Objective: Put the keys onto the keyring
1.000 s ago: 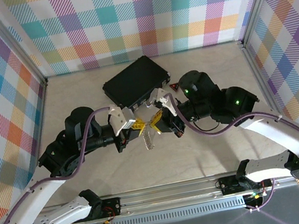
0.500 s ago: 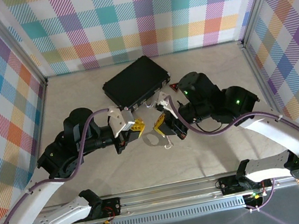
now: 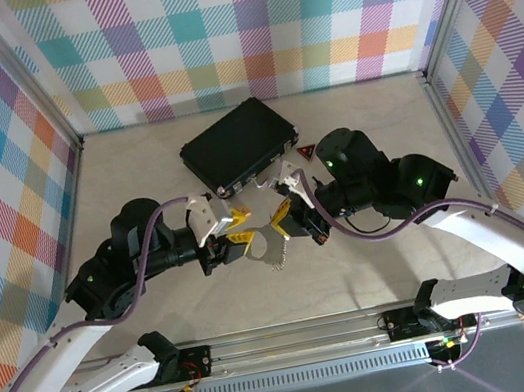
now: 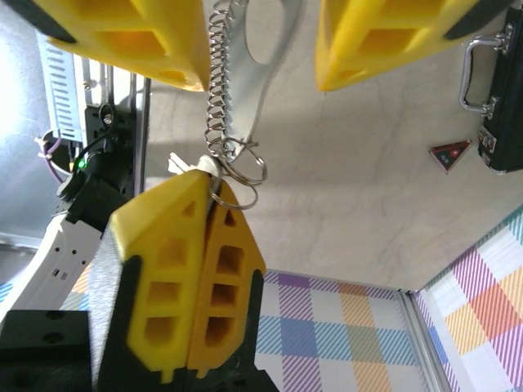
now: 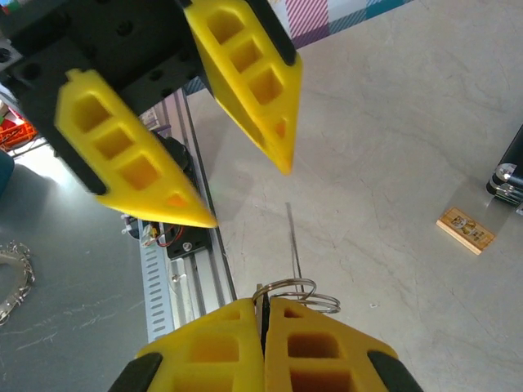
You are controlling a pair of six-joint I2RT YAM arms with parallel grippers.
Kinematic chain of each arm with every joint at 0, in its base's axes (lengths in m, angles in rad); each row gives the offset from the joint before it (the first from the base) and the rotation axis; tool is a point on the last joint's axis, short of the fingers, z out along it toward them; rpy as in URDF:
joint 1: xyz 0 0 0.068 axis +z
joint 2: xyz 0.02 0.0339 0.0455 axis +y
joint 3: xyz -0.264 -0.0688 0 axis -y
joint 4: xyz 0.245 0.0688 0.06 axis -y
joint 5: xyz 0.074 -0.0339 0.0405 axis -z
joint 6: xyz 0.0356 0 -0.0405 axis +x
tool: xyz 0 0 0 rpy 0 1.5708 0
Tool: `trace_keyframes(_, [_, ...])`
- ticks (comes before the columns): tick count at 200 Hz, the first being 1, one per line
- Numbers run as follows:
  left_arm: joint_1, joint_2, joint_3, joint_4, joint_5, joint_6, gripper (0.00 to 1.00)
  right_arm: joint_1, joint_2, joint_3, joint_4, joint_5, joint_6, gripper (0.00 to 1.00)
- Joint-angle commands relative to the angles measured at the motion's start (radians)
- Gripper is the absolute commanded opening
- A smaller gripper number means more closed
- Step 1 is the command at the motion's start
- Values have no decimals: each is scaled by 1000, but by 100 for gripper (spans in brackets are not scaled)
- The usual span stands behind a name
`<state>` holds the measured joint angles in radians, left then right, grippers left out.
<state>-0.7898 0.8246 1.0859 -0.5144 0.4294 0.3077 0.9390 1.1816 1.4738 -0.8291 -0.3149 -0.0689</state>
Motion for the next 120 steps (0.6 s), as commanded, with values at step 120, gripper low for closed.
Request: trace_keyframes(120, [-2,-27,-196,503,-49,-159,61,-14,58,123,63,46,74,0])
